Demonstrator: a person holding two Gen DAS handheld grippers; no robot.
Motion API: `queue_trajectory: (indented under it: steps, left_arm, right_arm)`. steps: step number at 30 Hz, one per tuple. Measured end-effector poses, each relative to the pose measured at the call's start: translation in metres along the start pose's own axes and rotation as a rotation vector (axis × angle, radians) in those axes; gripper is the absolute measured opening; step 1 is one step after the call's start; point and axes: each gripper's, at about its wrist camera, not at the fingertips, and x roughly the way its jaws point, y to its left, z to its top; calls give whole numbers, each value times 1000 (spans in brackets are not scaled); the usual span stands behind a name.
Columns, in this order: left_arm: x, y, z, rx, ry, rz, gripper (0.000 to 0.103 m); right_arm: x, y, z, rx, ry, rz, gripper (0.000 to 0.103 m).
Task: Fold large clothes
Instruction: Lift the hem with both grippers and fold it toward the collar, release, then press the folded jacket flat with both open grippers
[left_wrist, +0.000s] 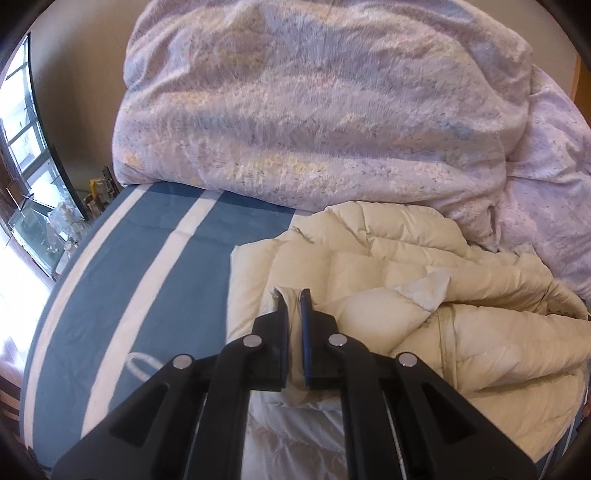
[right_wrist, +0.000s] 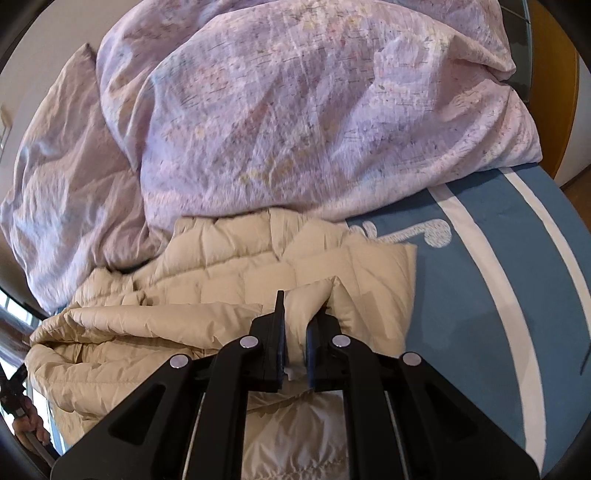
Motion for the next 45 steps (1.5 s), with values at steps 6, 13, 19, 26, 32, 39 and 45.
queue_trajectory:
  steps: [6,13,19,26,32,39,45]
  left_arm:
    - [20,1,8,-57,-1,-45,15]
    - [-10,7,9,-64,-94,-62,68]
    - [-46,17,-13,-45,-150,-87,77]
    - [-25,-7,-27,42,-85,-34,79]
    - [15,-23,-17,45,-28,25,79]
    - [47,-26,-8,40,-24,84,84]
    - [58,-27,-7,31,-36,99,90]
  right_arm:
    - [3,-6,4,30,-65,47,44]
    - [-46,-4,0,-6,-225,93,70]
    - [-77,-3,-22,-85,-246,105,69]
    - [-38,24,-32,-187,-142,-11,67]
    - [3,34,-21,-201,-118,-140,67]
    - [32,29,-19,-190,-102,-206,68]
    - [50,28,-20,-190,-103,-237,72]
